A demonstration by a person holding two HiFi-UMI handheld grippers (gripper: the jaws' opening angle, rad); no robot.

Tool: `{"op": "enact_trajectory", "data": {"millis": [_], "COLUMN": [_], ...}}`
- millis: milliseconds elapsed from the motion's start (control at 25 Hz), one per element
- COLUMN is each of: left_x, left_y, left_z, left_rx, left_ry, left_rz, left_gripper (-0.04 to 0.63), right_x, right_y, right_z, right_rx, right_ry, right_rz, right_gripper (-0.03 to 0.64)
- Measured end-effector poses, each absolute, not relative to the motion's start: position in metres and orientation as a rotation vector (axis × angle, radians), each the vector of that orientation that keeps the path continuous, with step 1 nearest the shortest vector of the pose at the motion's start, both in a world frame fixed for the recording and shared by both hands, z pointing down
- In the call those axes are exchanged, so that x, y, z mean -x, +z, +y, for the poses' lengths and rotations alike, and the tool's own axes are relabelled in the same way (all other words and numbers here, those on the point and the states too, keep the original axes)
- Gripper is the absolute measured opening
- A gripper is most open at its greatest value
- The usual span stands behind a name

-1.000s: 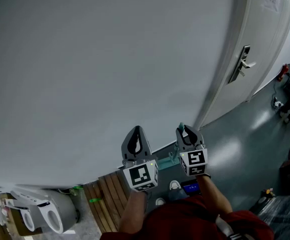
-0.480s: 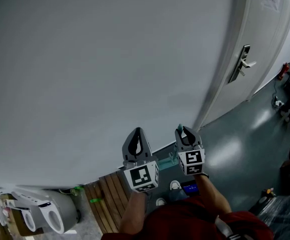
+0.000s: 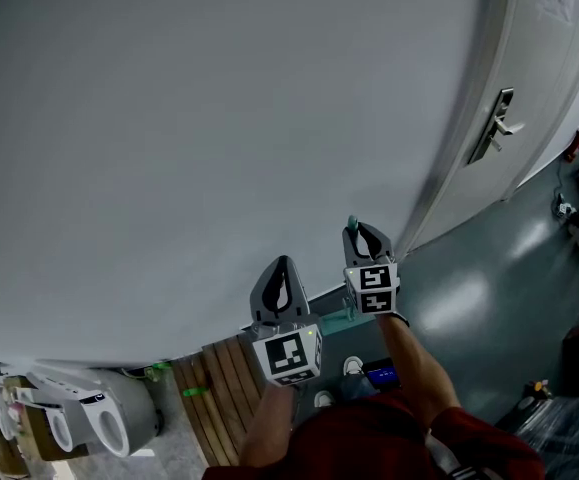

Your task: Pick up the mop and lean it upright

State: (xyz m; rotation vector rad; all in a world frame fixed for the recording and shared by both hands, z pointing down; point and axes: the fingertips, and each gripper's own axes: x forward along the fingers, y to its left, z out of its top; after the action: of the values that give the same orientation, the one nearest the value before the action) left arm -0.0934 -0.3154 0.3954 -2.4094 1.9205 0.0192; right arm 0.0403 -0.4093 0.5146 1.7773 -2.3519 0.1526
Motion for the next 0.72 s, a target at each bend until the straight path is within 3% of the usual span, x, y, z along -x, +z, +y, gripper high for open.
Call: {"op": "enact_trajectory", "data": {"millis": [720], "left_x": [0.092], "left_y": [0.398], "left_z": [-0.317], "left_rx": [2.395], "left_ry": [0.004], "left_rz": [1.916], "left_gripper": [0.013], "right_x": [-0.026], "right_y": [0.525], "right_z": [-0.488], "right_rx": [-1.759], "right_ry": [0.174], "right_rz": [-2.285], "right_gripper": [0.109]}}
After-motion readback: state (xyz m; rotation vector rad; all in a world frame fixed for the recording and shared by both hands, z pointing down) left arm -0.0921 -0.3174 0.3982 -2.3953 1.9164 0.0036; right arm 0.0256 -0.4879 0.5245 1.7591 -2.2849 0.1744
